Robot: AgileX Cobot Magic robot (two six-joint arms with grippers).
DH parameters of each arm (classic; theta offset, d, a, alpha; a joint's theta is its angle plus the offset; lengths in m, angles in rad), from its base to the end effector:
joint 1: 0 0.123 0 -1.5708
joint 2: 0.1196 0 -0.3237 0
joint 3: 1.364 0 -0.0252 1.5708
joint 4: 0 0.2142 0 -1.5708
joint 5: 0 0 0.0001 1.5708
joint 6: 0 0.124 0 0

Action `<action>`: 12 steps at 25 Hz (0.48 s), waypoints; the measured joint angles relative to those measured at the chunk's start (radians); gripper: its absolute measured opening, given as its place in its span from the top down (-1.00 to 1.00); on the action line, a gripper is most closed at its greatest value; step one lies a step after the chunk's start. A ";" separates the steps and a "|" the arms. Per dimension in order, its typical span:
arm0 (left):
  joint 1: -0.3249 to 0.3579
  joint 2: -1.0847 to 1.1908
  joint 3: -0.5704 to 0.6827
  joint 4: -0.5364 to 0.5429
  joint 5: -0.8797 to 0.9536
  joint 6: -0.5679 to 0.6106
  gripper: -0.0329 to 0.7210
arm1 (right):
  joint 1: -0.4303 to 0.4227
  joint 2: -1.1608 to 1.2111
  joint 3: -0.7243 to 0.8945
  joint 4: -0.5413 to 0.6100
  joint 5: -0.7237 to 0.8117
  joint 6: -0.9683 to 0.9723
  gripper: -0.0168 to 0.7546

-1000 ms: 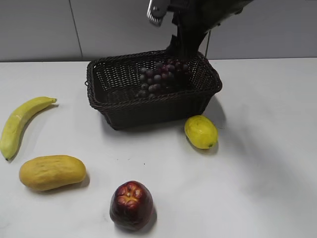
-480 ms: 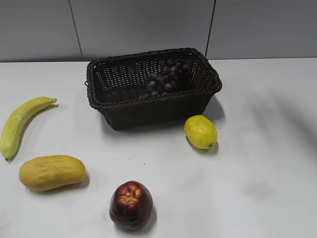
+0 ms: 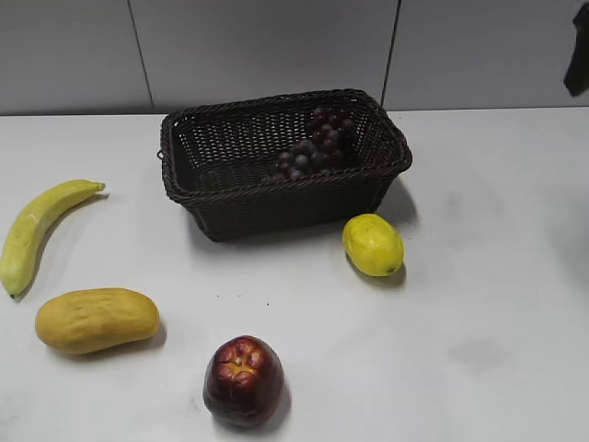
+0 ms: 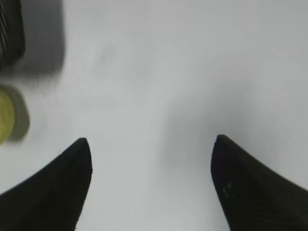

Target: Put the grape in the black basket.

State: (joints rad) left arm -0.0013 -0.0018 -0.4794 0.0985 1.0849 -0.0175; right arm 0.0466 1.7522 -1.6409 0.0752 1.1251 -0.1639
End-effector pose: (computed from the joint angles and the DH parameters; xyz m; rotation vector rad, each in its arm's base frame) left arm -0.0470 0.0108 0.2367 -0.0218 2.0848 0.1074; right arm 0.3606 0.0252 0.3393 -0.2611 2.7032 0.0674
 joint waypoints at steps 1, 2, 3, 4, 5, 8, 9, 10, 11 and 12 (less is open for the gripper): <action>0.000 0.000 0.000 0.000 0.000 0.000 0.34 | 0.000 0.000 0.000 -0.007 0.040 0.003 -0.54; 0.000 0.000 0.000 0.000 0.000 0.000 0.34 | 0.000 0.000 0.000 -0.011 0.056 0.005 -0.54; 0.000 0.000 0.000 0.000 0.000 0.000 0.34 | 0.000 -0.003 0.001 -0.014 0.057 0.013 -0.54; 0.000 0.000 0.000 0.000 0.000 0.000 0.34 | 0.000 -0.009 0.009 -0.015 0.057 0.026 -0.54; 0.000 0.000 0.000 0.000 0.000 0.000 0.34 | 0.000 -0.021 0.026 -0.016 0.057 0.035 -0.54; 0.000 0.000 0.000 0.000 0.000 0.000 0.34 | 0.000 -0.076 0.103 -0.018 0.057 0.044 -0.54; 0.000 0.000 0.000 0.000 0.000 0.000 0.34 | 0.000 -0.099 0.139 -0.018 0.057 0.046 -0.54; 0.000 0.000 0.000 0.000 0.000 0.000 0.34 | 0.000 -0.121 0.171 -0.020 0.057 0.047 -0.54; 0.000 0.000 0.000 0.000 0.000 0.000 0.34 | 0.000 -0.144 0.212 -0.024 0.057 0.047 -0.54; 0.000 0.000 0.000 0.000 0.000 0.000 0.34 | 0.000 -0.180 0.254 -0.024 0.057 0.047 -0.54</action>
State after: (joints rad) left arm -0.0013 -0.0018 -0.4794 0.0985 1.0849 -0.0175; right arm 0.0466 1.5725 -1.3865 0.0513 1.1817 -0.1168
